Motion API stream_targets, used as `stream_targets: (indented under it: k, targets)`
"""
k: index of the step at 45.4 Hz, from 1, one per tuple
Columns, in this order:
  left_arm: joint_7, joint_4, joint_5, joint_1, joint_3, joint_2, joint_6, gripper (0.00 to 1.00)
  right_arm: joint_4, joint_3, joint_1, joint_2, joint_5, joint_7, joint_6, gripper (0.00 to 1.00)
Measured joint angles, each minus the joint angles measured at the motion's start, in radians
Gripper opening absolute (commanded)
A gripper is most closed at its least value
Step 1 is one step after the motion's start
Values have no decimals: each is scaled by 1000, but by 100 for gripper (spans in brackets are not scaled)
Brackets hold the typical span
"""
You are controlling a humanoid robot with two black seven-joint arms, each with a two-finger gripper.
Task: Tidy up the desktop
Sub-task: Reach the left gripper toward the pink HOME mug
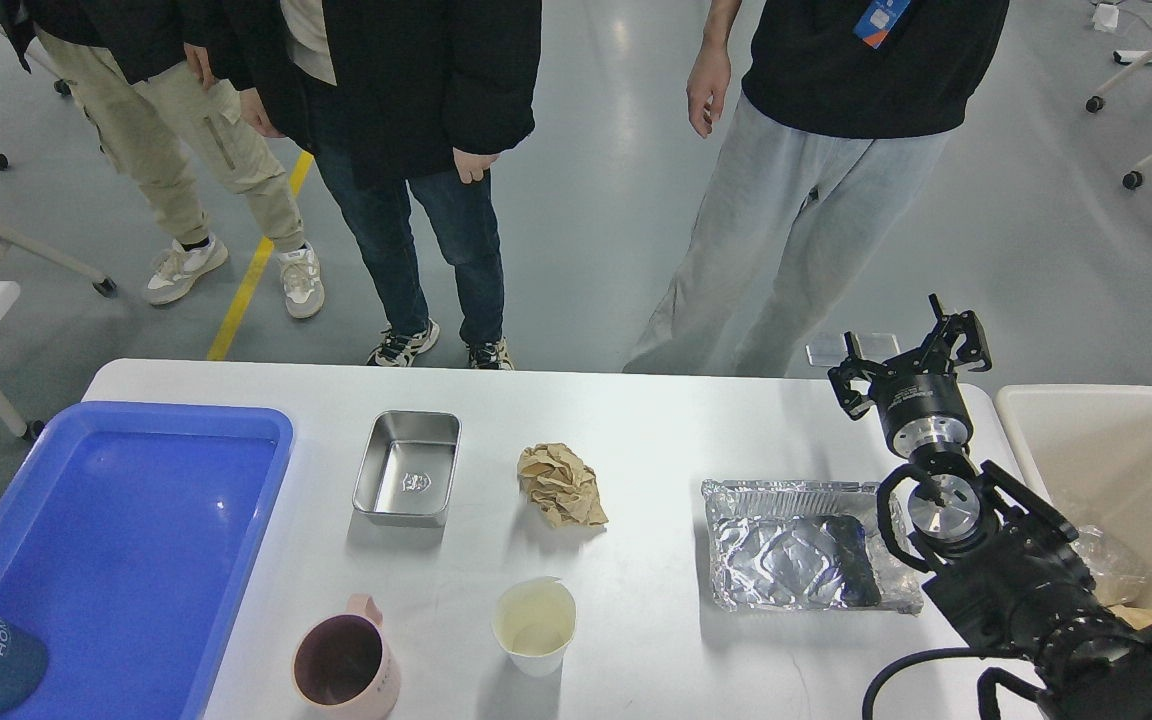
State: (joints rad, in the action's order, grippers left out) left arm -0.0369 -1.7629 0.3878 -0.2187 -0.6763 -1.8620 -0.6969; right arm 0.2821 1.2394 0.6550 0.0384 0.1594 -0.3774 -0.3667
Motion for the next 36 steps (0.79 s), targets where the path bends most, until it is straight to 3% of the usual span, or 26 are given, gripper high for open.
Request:
stream_targets:
  k: [13, 21, 36]
  targets:
    - [5, 1, 117, -285, -6, 121, -135, 95, 0, 0, 1, 1, 0, 0, 0, 100]
    - [5, 0, 217, -318, -6, 189, -158, 95, 0, 0, 2, 2, 2, 0, 0, 100]
    - [6, 0, 248, -326, -12, 199, -244, 95, 0, 0, 0, 2, 2, 0, -1, 100]
